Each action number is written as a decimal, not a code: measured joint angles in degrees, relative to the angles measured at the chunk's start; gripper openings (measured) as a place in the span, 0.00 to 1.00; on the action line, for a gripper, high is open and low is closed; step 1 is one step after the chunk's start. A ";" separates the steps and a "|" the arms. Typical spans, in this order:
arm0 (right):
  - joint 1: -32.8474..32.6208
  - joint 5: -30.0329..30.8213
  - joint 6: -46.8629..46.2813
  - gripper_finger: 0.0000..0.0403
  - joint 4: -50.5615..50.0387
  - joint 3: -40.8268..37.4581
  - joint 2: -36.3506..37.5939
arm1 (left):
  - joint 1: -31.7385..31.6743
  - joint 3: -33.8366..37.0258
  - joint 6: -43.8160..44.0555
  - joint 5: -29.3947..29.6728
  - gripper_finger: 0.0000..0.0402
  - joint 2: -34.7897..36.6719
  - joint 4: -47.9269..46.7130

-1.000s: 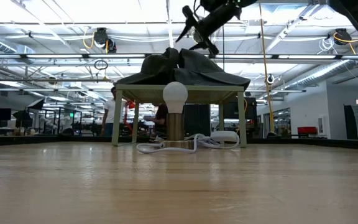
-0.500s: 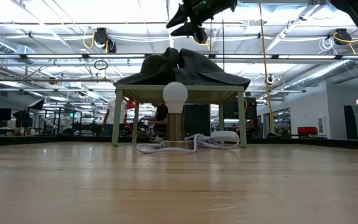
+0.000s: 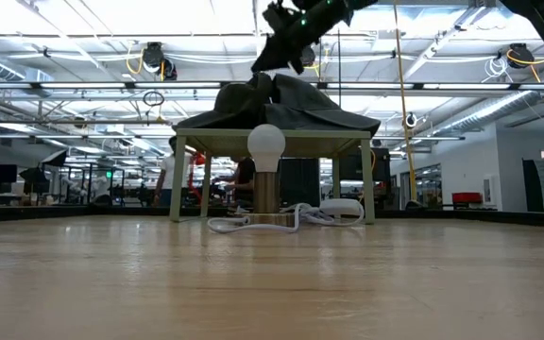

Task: Pick & Place hat
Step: Stack the black cap on the other black cap on the shelf, then return to Home Position

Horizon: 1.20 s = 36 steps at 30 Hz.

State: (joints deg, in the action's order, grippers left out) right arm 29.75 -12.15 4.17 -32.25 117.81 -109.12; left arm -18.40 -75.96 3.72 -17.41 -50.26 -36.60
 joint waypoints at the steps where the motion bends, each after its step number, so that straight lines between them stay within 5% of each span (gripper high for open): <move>1: 0.02 -0.03 0.05 0.01 0.74 -1.24 0.00 | 0.01 0.00 0.00 0.30 0.37 0.00 0.02; 11: 0.66 -4.58 0.58 0.00 11.12 -13.77 0.00 | 0.01 0.00 0.08 3.71 0.37 0.00 0.42; 21: 1.33 -4.62 1.95 0.01 12.18 -14.60 1.03 | -0.01 0.00 -0.42 7.50 0.37 0.02 0.42; 36: 0.73 -4.55 1.25 0.37 9.25 -14.57 11.07 | -0.01 0.00 -2.03 10.88 0.37 0.02 0.40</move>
State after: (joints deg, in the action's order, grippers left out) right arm 30.49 -16.70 5.42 -23.00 103.25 -98.05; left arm -18.41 -75.96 1.69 -6.53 -50.24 -36.21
